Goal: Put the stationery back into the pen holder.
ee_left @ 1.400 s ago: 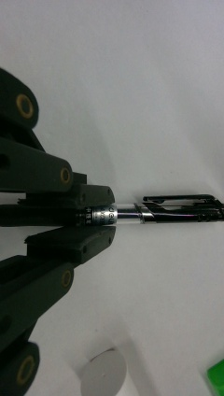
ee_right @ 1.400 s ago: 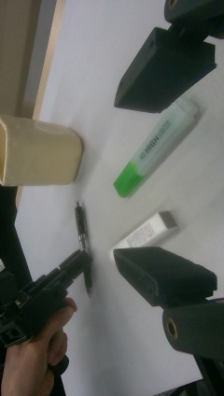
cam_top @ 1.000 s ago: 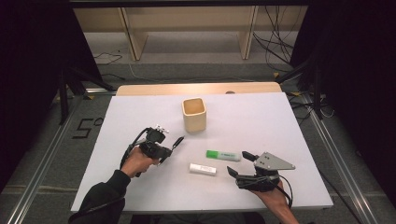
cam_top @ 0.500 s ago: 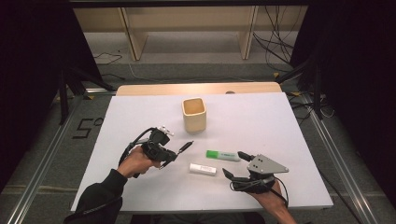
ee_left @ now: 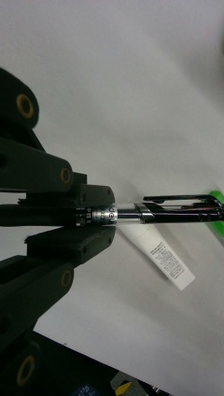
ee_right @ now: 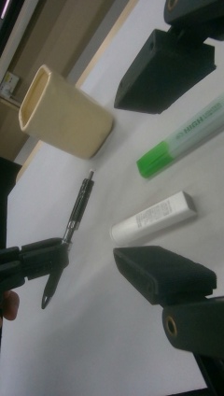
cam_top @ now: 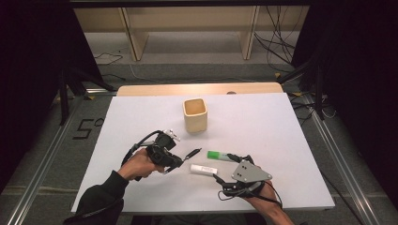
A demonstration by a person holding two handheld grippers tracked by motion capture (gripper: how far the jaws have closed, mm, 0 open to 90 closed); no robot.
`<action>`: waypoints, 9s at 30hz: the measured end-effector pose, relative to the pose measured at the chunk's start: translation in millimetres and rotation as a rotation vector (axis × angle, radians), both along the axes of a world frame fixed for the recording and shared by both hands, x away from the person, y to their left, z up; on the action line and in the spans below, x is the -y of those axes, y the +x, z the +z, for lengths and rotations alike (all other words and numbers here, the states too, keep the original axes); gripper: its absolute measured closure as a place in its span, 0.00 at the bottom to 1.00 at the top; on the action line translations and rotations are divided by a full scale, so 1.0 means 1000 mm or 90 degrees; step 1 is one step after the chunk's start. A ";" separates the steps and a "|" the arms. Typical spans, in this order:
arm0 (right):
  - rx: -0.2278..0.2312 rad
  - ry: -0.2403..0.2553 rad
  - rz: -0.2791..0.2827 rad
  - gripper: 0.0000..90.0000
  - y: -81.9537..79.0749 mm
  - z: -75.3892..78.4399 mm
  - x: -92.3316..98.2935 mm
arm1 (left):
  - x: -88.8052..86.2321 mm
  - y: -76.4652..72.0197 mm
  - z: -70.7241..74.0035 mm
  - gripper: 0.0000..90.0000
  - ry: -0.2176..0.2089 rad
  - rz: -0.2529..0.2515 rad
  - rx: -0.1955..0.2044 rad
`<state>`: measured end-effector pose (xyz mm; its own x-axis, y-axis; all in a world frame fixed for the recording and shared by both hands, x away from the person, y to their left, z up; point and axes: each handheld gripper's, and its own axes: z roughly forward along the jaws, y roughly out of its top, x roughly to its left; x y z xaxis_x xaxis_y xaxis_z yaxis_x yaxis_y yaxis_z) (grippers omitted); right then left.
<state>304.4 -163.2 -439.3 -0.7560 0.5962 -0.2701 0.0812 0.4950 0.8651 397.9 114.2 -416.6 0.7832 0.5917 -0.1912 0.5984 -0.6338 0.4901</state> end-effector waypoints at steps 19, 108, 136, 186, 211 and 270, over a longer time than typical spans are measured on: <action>0.095 -0.154 0.068 0.30 -0.004 -0.007 -0.047 | 0.010 -0.010 0.000 0.88 0.042 -0.055 0.004; 0.325 -0.448 0.113 0.89 0.000 -0.035 -0.085 | -0.005 -0.025 0.028 0.47 0.019 -0.088 0.015; -0.134 0.095 -0.002 0.88 0.070 0.012 -0.019 | -0.042 -0.030 0.000 0.26 -0.165 0.068 0.171; -0.206 0.265 -0.101 0.88 0.202 0.074 -0.073 | -0.051 -0.046 -0.017 0.22 -0.180 0.088 0.261; -0.213 0.238 -0.156 0.88 0.230 0.062 -0.085 | -0.050 -0.046 -0.017 0.21 -0.183 0.090 0.271; -0.241 0.232 -0.157 0.41 0.207 0.050 -0.067 | -0.051 -0.044 -0.020 0.21 -0.173 0.097 0.264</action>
<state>511.9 -96.7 -389.5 -0.5872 0.7707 0.2476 0.4932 0.0982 0.8643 354.0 165.0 -437.0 0.7349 0.6767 -0.0450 0.3941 -0.3720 0.8404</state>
